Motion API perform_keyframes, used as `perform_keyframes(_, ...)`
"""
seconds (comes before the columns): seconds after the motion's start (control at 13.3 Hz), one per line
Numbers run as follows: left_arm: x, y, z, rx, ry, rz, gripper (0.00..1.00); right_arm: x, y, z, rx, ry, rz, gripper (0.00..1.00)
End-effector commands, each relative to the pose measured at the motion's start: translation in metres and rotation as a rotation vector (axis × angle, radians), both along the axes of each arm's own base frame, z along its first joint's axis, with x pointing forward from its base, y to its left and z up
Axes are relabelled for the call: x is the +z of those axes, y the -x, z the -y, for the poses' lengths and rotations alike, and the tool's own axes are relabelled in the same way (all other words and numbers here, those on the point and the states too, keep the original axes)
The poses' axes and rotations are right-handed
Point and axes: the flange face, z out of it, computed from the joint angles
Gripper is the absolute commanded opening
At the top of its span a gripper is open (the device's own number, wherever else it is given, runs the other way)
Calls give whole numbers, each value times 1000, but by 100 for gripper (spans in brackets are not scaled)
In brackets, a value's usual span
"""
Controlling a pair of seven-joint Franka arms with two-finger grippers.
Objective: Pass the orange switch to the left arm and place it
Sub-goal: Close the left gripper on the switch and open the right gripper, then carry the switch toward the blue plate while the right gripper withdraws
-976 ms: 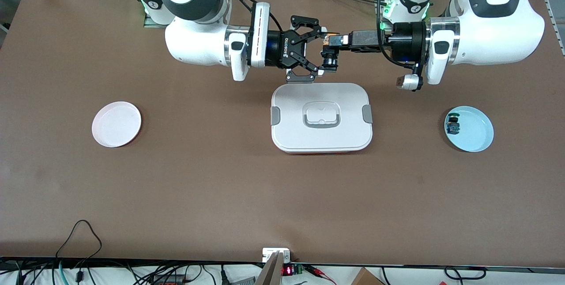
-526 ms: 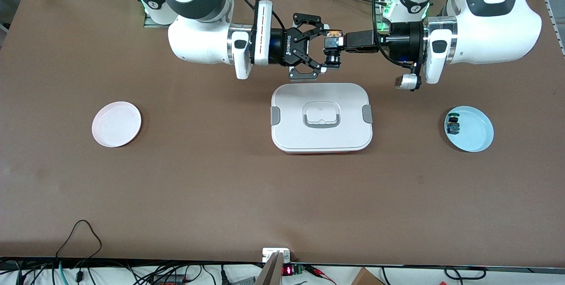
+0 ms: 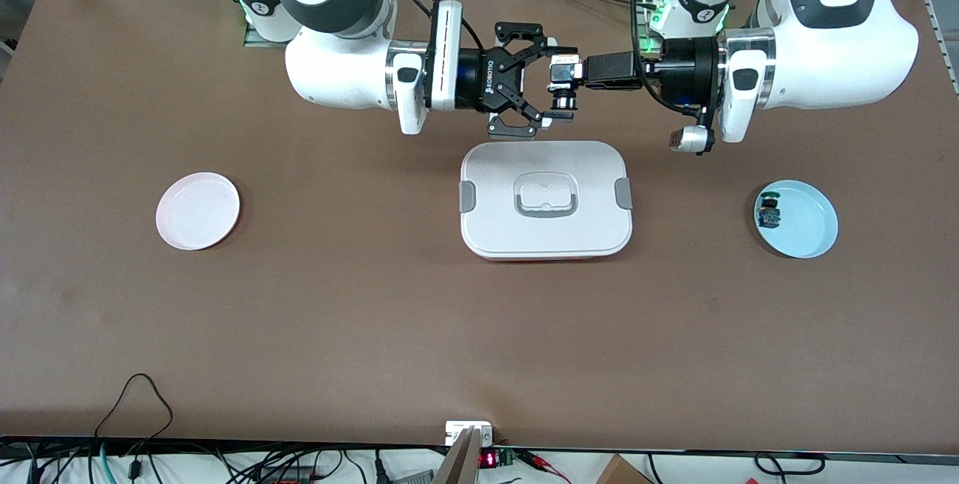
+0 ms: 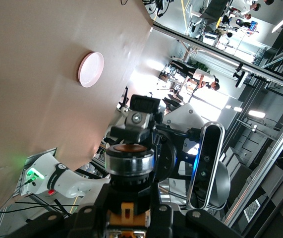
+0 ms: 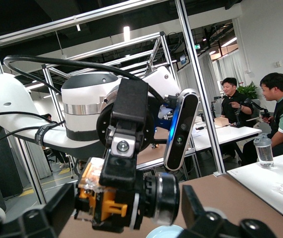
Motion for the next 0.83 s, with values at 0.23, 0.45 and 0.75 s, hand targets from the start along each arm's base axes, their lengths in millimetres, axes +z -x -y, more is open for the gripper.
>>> perform_keyframes(0.23,4,4,-13,0,2,-15,0,6,-6,2,-22,-27,-5,100)
perform_keyframes(0.45,-4,7,-47,-97,-152,1,0,4,-28,31,-24,-52,-23,100)
perform_keyframes(0.75,-24,8,-118,-173,-371,-25,0,-8,-43,84,-25,-42,-25,100)
